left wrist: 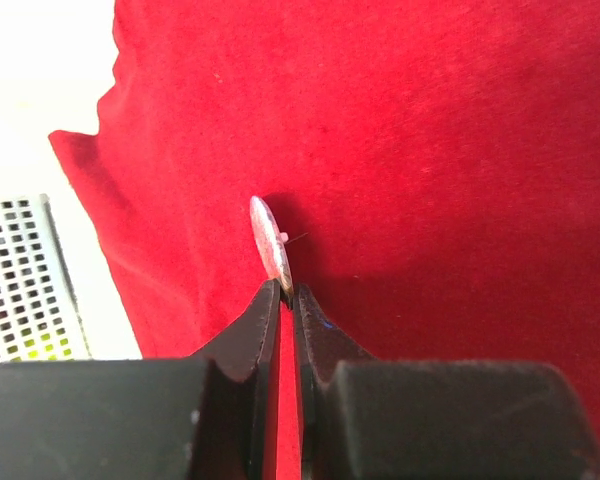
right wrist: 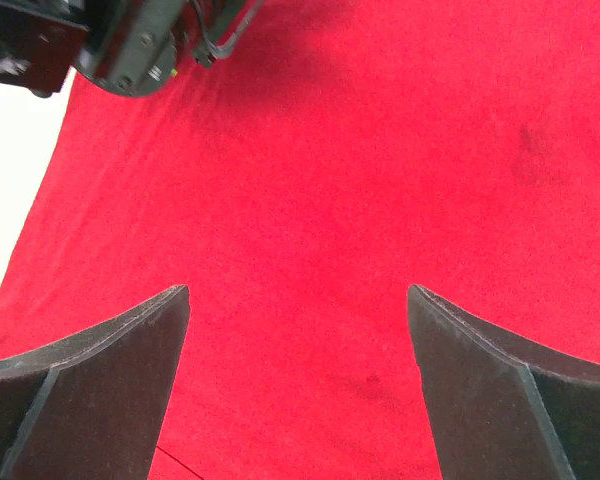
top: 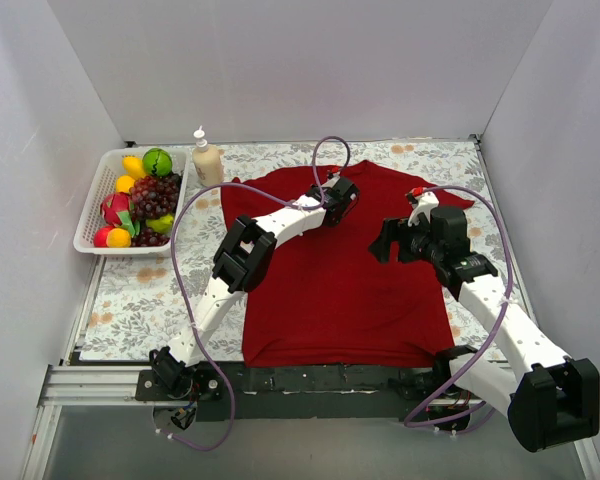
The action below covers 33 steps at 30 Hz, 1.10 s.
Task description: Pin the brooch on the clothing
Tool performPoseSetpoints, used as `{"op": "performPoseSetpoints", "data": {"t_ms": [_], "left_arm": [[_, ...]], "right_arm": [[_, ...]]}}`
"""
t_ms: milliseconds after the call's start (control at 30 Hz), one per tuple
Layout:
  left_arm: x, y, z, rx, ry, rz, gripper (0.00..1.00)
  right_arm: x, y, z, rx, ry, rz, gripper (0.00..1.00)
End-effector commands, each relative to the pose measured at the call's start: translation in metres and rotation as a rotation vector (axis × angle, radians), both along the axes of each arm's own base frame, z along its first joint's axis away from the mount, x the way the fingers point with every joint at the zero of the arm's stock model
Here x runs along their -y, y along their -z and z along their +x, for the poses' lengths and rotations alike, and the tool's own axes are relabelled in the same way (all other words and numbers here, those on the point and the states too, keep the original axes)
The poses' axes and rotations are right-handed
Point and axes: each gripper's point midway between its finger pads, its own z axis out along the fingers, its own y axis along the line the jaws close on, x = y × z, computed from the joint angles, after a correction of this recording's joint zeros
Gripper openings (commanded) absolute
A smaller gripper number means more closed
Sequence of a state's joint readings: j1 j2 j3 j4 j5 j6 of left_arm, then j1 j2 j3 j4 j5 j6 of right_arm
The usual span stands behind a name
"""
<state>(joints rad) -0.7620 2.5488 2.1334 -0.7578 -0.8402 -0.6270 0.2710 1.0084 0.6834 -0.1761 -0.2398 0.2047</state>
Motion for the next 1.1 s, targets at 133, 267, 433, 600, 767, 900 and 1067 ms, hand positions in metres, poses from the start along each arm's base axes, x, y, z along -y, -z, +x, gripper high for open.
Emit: {"op": "performPoseSetpoints", "data": {"t_ms": [133,267,433,600,767,900,1067], "left_arm": [[0.067,0.049,-0.031,-0.222,0.144,-0.318,0.0],[0.076,0.039,-0.028,-0.213,0.163,-0.367,0.0],[0.083,0.024,-0.026,-0.193,0.177,-0.43,0.0],[0.082,-0.012,-0.019,-0.155,0.165,-0.562,0.0],[0.07,-0.037,-0.016,-0.124,0.136,-0.706,0.0],[0.062,-0.059,-0.015,-0.099,0.13,-0.819,0.0],[0.055,-0.083,-0.014,-0.084,0.148,-0.954,0.0]], "right_arm": [[0.001,0.004,0.003,0.01,0.003,0.004,0.96],[0.003,0.006,0.002,0.005,0.008,0.003,0.96],[0.004,0.01,0.002,-0.003,0.012,0.002,0.96],[0.002,0.014,0.001,-0.013,0.004,0.007,0.96],[-0.001,0.018,0.0,-0.029,-0.01,0.02,0.95],[-0.004,0.021,-0.001,-0.041,-0.018,0.027,0.94],[-0.005,0.02,-0.001,-0.035,-0.035,0.03,0.94]]}}
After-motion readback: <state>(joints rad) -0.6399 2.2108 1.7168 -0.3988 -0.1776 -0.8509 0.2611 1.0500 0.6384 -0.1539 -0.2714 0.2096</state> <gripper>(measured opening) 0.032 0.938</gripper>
